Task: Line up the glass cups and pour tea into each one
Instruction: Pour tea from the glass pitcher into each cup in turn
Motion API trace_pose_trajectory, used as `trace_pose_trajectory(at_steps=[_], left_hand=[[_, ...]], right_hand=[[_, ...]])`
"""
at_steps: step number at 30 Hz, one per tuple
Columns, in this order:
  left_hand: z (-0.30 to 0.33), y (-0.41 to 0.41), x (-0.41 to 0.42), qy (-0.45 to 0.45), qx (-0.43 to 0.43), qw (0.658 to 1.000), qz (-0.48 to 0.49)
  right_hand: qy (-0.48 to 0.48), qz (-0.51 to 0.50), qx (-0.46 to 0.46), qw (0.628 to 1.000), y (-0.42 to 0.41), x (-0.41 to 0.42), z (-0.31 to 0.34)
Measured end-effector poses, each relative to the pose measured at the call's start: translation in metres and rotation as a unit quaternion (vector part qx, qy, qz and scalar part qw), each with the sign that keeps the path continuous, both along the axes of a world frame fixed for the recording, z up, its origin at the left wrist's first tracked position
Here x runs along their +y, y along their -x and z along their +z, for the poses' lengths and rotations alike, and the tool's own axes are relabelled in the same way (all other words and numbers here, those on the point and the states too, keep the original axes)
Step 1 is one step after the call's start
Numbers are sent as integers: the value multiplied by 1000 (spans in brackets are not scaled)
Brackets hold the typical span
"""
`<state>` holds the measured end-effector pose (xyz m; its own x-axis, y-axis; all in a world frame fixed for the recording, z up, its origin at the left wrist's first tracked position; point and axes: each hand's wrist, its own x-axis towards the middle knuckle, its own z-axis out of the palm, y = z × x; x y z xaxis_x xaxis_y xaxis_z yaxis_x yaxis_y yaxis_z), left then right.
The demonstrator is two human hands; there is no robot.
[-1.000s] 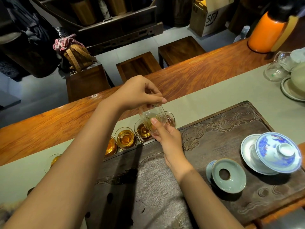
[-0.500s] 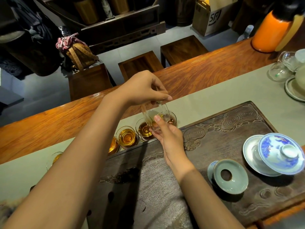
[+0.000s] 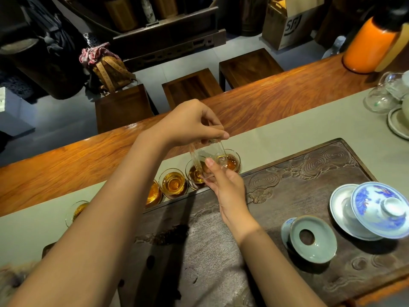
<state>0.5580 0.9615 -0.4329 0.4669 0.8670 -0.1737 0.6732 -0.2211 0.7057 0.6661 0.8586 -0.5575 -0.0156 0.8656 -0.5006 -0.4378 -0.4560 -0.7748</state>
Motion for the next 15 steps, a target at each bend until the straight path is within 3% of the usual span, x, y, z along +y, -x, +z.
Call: trace_pose_trajectory(at_steps=[8,15], left_hand=[[2,-1,3,-15,14,999,-27],[-3,21,-27,-15,-23,1000,12]], right_hand=[[-9,-25,14,1000,2,1,0],[-95,17,-62,993,-10,0,-9]])
